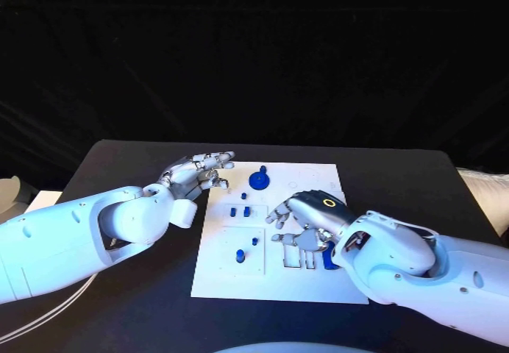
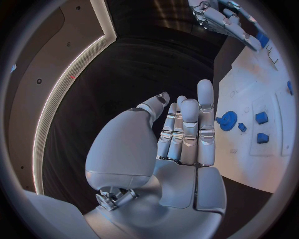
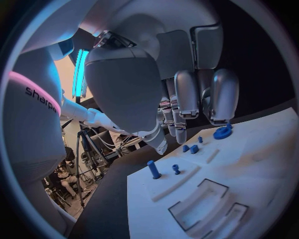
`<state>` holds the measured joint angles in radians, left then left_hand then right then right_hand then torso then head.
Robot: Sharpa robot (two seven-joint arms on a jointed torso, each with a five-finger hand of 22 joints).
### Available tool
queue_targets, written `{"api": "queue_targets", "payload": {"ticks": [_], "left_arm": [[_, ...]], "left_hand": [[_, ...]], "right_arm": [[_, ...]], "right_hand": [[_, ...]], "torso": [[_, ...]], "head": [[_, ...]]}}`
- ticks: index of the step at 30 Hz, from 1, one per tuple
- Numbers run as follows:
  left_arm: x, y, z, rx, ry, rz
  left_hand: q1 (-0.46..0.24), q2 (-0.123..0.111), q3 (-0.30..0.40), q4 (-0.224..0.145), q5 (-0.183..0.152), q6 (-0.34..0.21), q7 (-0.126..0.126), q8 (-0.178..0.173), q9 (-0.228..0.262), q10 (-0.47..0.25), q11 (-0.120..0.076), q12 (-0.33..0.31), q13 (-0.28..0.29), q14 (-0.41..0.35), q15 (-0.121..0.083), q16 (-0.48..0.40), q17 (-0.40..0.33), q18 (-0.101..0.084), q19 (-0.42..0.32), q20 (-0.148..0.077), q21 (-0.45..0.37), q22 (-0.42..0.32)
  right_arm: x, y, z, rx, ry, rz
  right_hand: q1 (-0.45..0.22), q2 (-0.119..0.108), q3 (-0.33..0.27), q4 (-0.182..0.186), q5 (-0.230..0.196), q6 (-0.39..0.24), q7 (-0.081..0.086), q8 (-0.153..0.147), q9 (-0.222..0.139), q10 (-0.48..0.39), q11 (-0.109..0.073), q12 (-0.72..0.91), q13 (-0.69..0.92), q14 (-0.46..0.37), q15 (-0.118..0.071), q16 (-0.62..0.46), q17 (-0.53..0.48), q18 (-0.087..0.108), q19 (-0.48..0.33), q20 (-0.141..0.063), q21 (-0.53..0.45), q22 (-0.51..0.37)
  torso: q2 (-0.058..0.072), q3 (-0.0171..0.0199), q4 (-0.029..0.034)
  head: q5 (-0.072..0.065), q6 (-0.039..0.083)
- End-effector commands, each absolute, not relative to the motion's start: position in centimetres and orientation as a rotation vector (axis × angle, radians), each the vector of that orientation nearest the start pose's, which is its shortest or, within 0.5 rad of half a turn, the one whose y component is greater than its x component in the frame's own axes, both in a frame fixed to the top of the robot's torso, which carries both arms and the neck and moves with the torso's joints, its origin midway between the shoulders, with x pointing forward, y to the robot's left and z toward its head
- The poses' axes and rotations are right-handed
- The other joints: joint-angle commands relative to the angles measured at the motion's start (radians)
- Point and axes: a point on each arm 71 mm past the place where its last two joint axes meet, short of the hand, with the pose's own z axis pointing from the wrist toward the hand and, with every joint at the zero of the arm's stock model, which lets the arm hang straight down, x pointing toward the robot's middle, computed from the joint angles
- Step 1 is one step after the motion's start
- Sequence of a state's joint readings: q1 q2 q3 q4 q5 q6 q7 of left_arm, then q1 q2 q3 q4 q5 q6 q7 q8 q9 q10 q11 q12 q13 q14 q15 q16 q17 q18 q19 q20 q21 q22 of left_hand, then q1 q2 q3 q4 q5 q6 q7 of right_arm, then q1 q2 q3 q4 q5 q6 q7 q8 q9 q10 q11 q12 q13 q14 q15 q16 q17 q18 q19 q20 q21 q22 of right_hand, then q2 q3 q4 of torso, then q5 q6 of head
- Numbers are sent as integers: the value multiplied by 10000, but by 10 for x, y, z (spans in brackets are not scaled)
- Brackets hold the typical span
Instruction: Assemble the parts on the task board
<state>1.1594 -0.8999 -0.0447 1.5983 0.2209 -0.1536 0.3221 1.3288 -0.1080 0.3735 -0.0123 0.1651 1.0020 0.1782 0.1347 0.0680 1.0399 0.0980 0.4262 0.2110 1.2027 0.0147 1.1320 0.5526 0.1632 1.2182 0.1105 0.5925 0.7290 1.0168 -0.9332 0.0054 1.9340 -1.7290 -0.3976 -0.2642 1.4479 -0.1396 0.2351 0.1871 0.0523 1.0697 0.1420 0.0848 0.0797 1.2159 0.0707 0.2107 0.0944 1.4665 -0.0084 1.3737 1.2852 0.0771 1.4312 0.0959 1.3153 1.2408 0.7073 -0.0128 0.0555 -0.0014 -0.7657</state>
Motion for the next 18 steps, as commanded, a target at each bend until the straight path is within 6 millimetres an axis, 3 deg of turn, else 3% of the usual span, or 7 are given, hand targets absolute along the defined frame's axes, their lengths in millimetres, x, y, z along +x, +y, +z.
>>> {"api": "queue_targets", "payload": {"ticks": [1,3,5,6,7,12,18], "left_arm": [[463,207,-199,-14044,15185,-17394],[463,207,-199,-14047,15177,-17380],[462,208,-200,-14060,15187,-17348],[462,208,-201,-14068,15199,-17328],[462,208,-201,-14073,15207,-17318],[461,208,-203,-14089,15234,-17285],[461,208,-205,-14118,15253,-17264]], "left_hand": [[12,51,2,-42,28,-79,18,57,5,-61,12,33,9,-74,22,1,-9,184,8,46,-64,-9],[12,51,2,-42,28,-79,18,57,5,-61,12,33,9,-74,22,1,-9,184,8,46,-64,-9],[12,51,2,-42,28,-79,18,57,5,-61,12,33,9,-74,22,1,-9,184,8,46,-64,-9],[12,51,2,-42,28,-79,18,57,5,-61,12,33,9,-74,22,1,-9,184,8,46,-64,-9],[12,51,2,-42,28,-79,18,57,5,-61,12,33,9,-74,22,1,-9,184,8,46,-64,-9],[12,51,2,-42,28,-79,18,57,5,-61,12,33,9,-74,22,1,-9,184,8,46,-64,-9],[12,51,2,-42,28,-79,18,57,5,-61,12,33,9,-74,22,1,-9,184,8,46,-64,-9]], "right_arm": [[373,-166,-192,-231,17139,7796],[373,-181,-192,304,17495,7386],[371,-194,-193,750,17797,6976],[369,-202,-195,984,17990,6696],[368,-207,-196,1125,18106,6509],[359,-228,-204,1595,18662,5407],[354,-237,-209,1413,19008,4427]], "right_hand": [[-131,-47,-126,153,78,183,-126,123,34,1069,-259,526,331,639,-203,392,507,-128,305,-161,479,586],[-386,-144,-319,292,165,239,-232,174,46,1559,-376,896,639,666,-313,481,616,-158,371,-282,588,712],[-804,-219,-645,518,542,307,-347,250,69,2014,-506,1476,1171,710,-423,627,799,-222,497,-407,812,985],[-920,-234,-846,570,846,357,-426,316,98,2146,-580,2302,2071,725,-505,687,867,-243,538,-485,889,1075],[-882,-119,-1163,570,1094,361,-584,422,157,1969,-612,4178,4276,738,-622,785,977,-266,578,-583,977,1179],[-1326,165,-2001,927,1579,280,-503,649,344,2349,-645,9418,10183,839,-555,1262,1674,-371,746,-591,1349,1670],[-1576,464,-2687,960,2094,94,-473,792,520,2474,-598,10945,12031,899,-529,1520,2070,-436,843,-519,1563,1955]], "torso": [[-34,-28,-67],[-43,-26,-100],[-53,-22,-138],[-56,-22,-150],[-65,-27,-166],[-85,-56,-242],[-98,-68,-296]], "head": [[-278,96],[-332,132],[-389,141],[-410,144],[-428,132],[-512,97],[-534,77]]}}
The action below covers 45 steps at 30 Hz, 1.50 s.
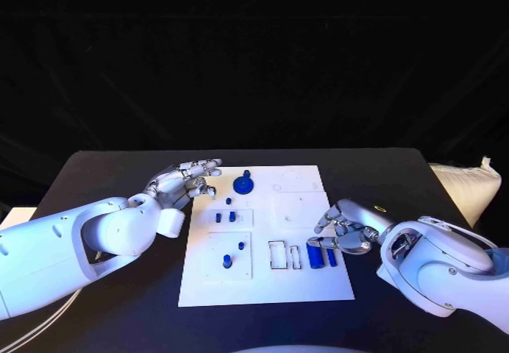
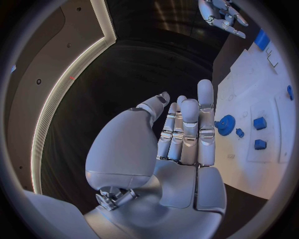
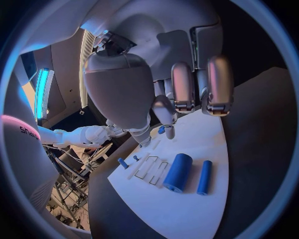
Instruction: Assemble the parts on the task board
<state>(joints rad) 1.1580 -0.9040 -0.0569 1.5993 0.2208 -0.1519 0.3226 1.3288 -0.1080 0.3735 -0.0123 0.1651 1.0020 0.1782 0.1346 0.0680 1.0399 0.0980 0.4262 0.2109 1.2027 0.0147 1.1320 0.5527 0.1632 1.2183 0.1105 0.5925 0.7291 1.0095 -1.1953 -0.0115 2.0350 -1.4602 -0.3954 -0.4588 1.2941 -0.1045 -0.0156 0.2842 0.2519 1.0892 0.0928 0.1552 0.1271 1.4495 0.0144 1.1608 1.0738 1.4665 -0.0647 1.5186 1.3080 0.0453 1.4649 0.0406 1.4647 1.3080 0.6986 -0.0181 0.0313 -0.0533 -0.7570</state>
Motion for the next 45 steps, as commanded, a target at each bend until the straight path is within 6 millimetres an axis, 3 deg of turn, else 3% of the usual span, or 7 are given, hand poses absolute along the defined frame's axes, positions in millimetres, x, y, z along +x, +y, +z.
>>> {"api": "queue_targets", "payload": {"ticks": [1,6,18,33,45], "left_arm": [[461,208,-205,-14122,15257,-17263],[461,208,-206,-14135,15265,-17258],[460,211,-206,-14163,15232,-17194],[460,212,-207,-14179,15242,-17191],[459,212,-207,-14189,15262,-17196]], "left_hand": [[12,51,2,-43,28,-79,18,57,5,-61,12,33,11,-74,22,1,-10,185,8,46,-65,-11],[9,46,-8,-44,27,-94,22,63,4,-85,17,54,11,-83,25,4,-21,184,5,49,-70,-14],[9,46,-8,-44,27,-94,22,63,4,-85,17,54,11,-83,25,4,-21,184,5,49,-70,-14],[9,46,-8,-44,27,-94,22,63,4,-85,17,54,11,-83,25,4,-21,184,5,49,-70,-14],[4,52,-13,-40,28,-105,26,71,4,-103,21,75,12,-91,28,8,-32,184,3,52,-74,-16]], "right_arm": [[354,-237,-210,1349,19068,4310],[353,-238,-214,956,19255,3905],[353,-232,-228,165,19574,3530],[356,-222,-247,-136,19995,3463],[358,-215,-261,112,20063,3583]], "right_hand": [[-71,161,-262,4,128,-119,25,108,71,151,-35,1547,2373,905,49,97,1883,-122,516,33,90,1311],[-173,320,-488,32,147,-138,16,187,154,265,-21,1934,2844,931,63,188,2034,-143,550,41,162,1410],[-344,457,-776,54,96,-109,-11,311,288,343,-37,2182,3170,941,56,231,2103,-155,567,41,204,1469],[-349,474,-800,46,92,-108,-15,323,302,333,-39,2167,3165,940,55,229,2100,-154,564,40,202,1465],[-118,721,-829,-13,290,-58,-43,433,420,347,-62,2219,3285,941,38,239,2116,-159,568,29,219,1494]], "torso": [[-14,-21,-42],[-13,-24,5],[-6,-18,-11],[-11,-17,-24],[-10,-29,-17]], "head": [[-22,-12],[-74,-22],[10,-42],[83,-86],[92,-99]]}}
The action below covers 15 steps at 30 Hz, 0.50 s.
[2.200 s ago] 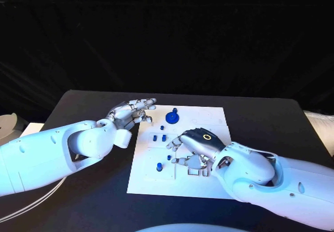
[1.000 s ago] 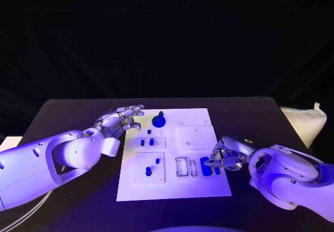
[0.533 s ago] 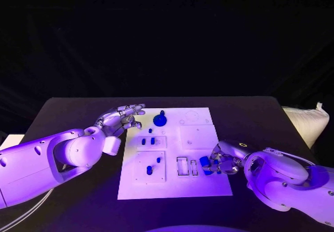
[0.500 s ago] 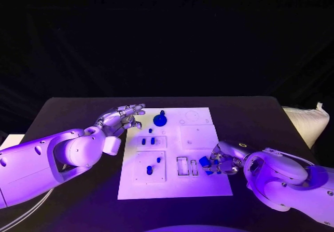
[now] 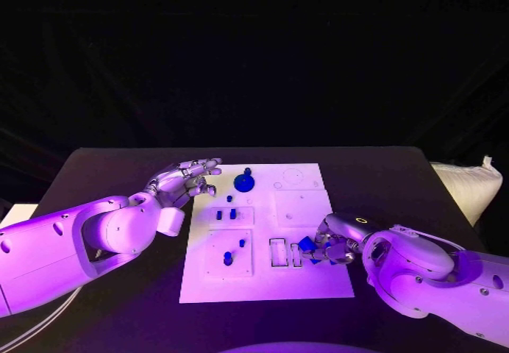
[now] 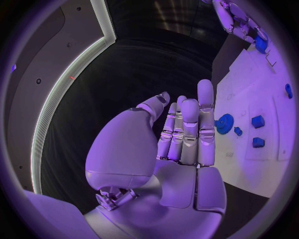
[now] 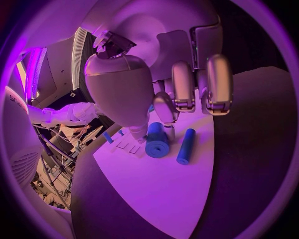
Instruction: Assemble the parts on the task board
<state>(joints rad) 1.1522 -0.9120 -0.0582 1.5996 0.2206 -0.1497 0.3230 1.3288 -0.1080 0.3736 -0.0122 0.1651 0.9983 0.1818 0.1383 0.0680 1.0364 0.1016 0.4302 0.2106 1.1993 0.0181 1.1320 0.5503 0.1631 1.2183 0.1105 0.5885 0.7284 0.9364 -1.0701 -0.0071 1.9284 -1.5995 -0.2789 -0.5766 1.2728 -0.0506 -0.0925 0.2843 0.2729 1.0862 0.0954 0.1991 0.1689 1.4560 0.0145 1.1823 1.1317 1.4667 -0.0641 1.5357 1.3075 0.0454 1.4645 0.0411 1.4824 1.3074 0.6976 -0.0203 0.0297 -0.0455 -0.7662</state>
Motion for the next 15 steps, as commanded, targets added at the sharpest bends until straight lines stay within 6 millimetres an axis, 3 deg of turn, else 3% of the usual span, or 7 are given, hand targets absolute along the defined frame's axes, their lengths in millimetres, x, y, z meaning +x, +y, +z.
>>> {"api": "queue_targets", "payload": {"ticks": [1,8,15], "left_arm": [[459,212,-207,-14188,15264,-17198],[459,213,-207,-14190,15263,-17198],[459,214,-207,-14195,15256,-17187]], "left_hand": [[4,52,-13,-40,28,-69,-10,34,4,-67,-15,35,15,-56,-6,8,-8,184,2,52,-34,-9],[4,52,-13,-40,28,-69,-10,34,4,-67,-15,35,15,-56,-6,8,-8,184,2,52,-34,-9],[4,52,-13,-40,28,-69,-10,34,4,-67,-15,35,15,-56,-6,8,-8,184,2,52,-34,-9]], "right_arm": [[358,-215,-260,182,19996,3609],[357,-217,-253,1032,19299,3997],[351,-212,-235,2157,18679,4834]], "right_hand": [[139,214,-57,-27,146,-6,-76,17,21,287,-70,2013,2723,940,26,72,2129,-161,573,20,45,1503],[485,474,-3,-116,804,265,-204,233,210,394,-180,2191,2940,947,-60,92,2163,-176,603,-47,96,1573],[444,541,-81,-29,1139,314,-247,286,305,427,-224,2219,3001,952,-100,107,2190,-186,621,-91,125,1612]], "torso": [[1,-9,-1],[-3,2,-4],[-3,-6,0]], "head": [[11,-7],[17,-9],[2,2]]}}
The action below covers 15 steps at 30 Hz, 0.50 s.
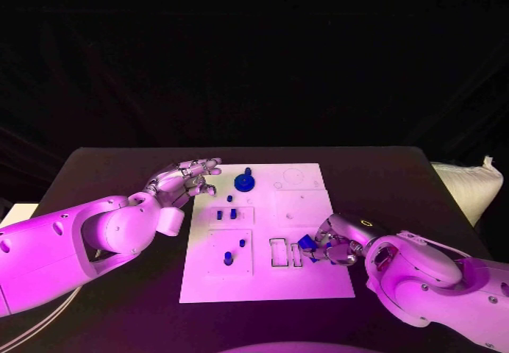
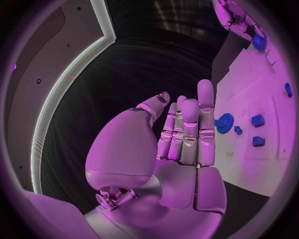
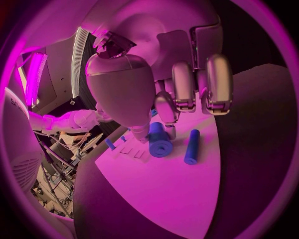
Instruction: Assemble the parts on the task board
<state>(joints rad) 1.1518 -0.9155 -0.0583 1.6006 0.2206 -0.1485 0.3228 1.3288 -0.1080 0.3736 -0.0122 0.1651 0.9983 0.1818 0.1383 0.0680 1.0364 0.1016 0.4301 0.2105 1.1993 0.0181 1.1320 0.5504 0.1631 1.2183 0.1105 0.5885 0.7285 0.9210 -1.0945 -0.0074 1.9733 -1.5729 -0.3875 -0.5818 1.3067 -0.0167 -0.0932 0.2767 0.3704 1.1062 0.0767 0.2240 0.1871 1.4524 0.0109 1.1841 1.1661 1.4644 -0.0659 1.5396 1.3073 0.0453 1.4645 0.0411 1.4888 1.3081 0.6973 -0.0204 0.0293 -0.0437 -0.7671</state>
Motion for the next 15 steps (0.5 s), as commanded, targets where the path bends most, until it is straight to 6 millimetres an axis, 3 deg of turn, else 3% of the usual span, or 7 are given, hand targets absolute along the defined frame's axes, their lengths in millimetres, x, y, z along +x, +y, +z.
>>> {"api": "queue_targets", "payload": {"ticks": [1,15], "left_arm": [[459,213,-207,-14194,15257,-17189],[458,212,-207,-14187,15293,-17232]], "left_hand": [[4,52,-13,-40,28,-69,-10,34,4,-68,-15,35,16,-56,-6,8,-9,185,3,52,-34,-10],[4,52,-13,-40,28,-69,-10,34,4,-68,-15,35,16,-56,-6,8,-9,185,3,52,-34,-10]], "right_arm": [[350,-212,-234,2254,18686,4911],[348,-194,-236,2880,19611,5572]], "right_hand": [[99,205,-89,57,215,111,-63,38,135,469,-191,2206,2667,976,-87,72,2197,-186,623,-96,63,1608],[-35,241,-215,119,483,118,-75,54,220,500,-205,2228,2725,980,-103,82,2215,-196,639,-118,90,1646]], "torso": [[-2,-5,-1],[3,-19,21]], "head": [[-18,13],[20,-25]]}}
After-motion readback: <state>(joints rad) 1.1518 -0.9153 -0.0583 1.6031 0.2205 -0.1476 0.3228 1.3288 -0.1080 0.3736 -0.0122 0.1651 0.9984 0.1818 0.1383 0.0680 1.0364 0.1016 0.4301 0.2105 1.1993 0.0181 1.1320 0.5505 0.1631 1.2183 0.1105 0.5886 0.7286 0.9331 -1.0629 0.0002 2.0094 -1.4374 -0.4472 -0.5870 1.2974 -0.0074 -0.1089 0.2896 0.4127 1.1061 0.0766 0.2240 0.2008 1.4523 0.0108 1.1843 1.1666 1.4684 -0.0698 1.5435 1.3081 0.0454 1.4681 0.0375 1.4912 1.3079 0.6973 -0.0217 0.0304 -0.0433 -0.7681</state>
